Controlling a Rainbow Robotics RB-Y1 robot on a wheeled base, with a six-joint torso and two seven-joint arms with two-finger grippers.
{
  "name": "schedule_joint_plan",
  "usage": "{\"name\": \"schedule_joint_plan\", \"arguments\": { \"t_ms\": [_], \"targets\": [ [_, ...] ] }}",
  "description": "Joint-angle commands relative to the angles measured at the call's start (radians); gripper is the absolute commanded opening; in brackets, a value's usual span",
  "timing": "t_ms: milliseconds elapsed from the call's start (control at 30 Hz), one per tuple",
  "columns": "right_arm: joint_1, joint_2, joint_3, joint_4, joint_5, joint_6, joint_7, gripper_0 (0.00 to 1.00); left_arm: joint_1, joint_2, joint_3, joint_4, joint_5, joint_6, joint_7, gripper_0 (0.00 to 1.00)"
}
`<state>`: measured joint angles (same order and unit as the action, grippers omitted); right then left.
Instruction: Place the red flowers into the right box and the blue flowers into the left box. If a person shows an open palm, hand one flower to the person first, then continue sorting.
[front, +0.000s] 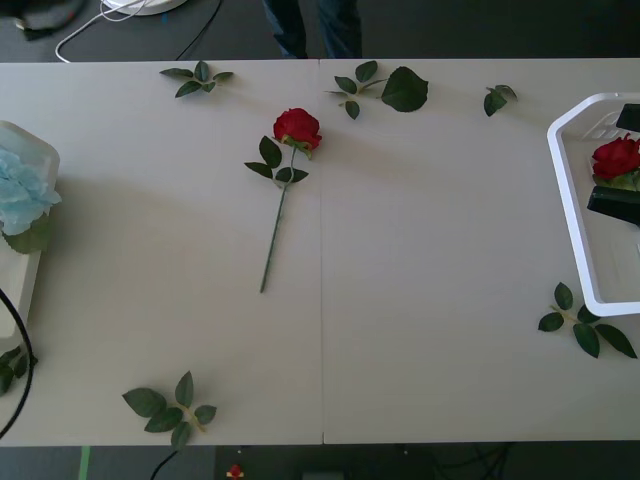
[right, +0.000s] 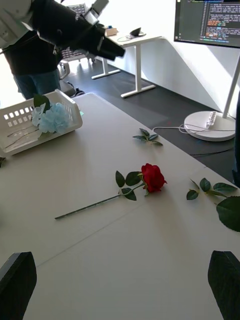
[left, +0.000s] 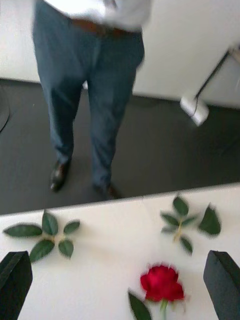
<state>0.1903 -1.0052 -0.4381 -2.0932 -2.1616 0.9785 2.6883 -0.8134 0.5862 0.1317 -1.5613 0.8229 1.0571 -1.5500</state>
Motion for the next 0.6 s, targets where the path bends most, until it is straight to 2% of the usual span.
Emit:
{"name": "schedule_joint_plan", "arguments": {
  "t_ms": [33, 367, 600],
  "targets": [
    [0.014, -0.044, 0.004, -0.007, -0.011, -0.009, 0.005, 1.00, -0.018, 0.010, -0.150, -0.066, -0.068, 0.067, 0.094, 1.00],
    [0.014, -0.044, 0.004, -0.007, -0.011, -0.009, 0.005, 1.00, -0.018, 0.010, -0.454, -0.068, -0.097, 0.235, 0.268, 1.00],
    [0.014, -0.044, 0.004, -0.007, -0.011, -0.009, 0.005, 1.00, -0.024, 0.010, -0.609, -0.051, -0.131, 0.238, 0.353, 1.00]
  ]
}}
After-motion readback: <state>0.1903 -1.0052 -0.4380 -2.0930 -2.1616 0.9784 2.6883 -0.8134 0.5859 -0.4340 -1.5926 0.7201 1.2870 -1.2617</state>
